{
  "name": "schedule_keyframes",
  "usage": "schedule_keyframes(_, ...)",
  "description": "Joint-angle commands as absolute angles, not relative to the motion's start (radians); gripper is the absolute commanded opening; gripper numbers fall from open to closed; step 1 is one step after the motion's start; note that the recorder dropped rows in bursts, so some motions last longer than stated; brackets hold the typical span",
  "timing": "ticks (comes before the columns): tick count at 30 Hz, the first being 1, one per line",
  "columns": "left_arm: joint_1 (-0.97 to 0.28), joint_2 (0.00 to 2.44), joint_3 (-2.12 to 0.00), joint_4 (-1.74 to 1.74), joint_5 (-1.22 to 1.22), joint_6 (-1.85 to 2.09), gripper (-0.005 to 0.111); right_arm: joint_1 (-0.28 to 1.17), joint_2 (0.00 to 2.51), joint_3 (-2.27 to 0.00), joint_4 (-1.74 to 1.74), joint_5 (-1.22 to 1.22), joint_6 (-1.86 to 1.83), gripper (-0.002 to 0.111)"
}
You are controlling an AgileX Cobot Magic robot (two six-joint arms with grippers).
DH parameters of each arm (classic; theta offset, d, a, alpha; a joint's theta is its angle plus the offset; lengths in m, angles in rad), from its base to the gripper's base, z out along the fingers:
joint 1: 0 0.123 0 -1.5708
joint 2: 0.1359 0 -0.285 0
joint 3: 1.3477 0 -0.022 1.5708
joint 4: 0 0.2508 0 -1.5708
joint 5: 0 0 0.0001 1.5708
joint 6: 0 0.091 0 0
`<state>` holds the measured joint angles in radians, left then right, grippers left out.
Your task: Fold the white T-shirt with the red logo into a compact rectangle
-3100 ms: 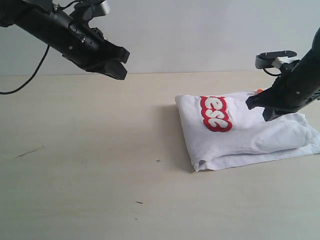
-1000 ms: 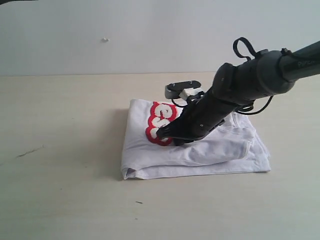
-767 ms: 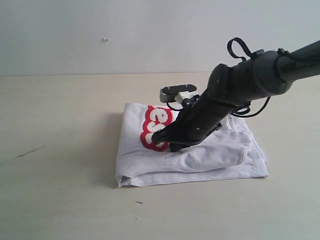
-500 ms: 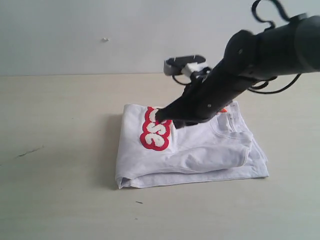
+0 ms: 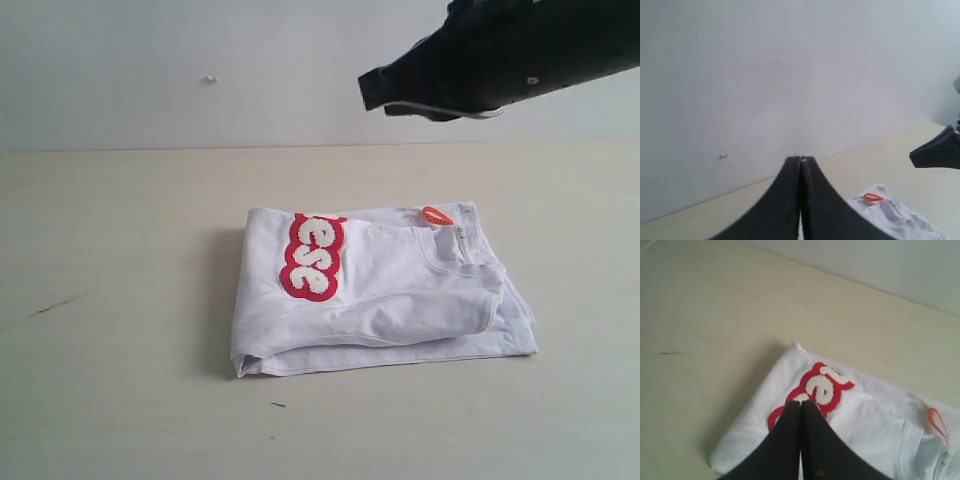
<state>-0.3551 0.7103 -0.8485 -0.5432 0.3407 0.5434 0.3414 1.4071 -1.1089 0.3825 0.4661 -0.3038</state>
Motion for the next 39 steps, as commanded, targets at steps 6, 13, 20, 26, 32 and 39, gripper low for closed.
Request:
schedule_keyframes(6,-0.359,0.603,-0.796,-0.560,0.299,0.541,0.000,0.343,1.127,-0.988,0.374,0.365,-0.306,0.000)
schedule_keyframes(13,-0.359,0.543,-0.776,-0.574,0.293,0.541,0.000,0.343,0.882,-0.870,0.374,0.282,-0.305,0.000)
schedule_keyframes(20,-0.359,0.447,-0.748,-0.586,0.301,0.541,0.000,0.343,0.630,-0.774,0.384,0.238,-0.305,0.000)
schedule_keyframes(26,-0.359,0.354,-0.674,-0.608,0.268,0.541,0.000,0.343,0.487,-0.733,0.384,0.236,-0.305,0.000)
schedule_keyframes(32,-0.359,0.253,-0.603,-0.649,0.229,0.541,0.000,0.343,0.418,-0.713,0.384,0.248,-0.305,0.000)
schedule_keyframes(39,-0.359,0.089,-0.582,-0.657,0.274,0.541,0.000,0.343,0.378,-0.713,0.384,0.314,-0.302,0.000)
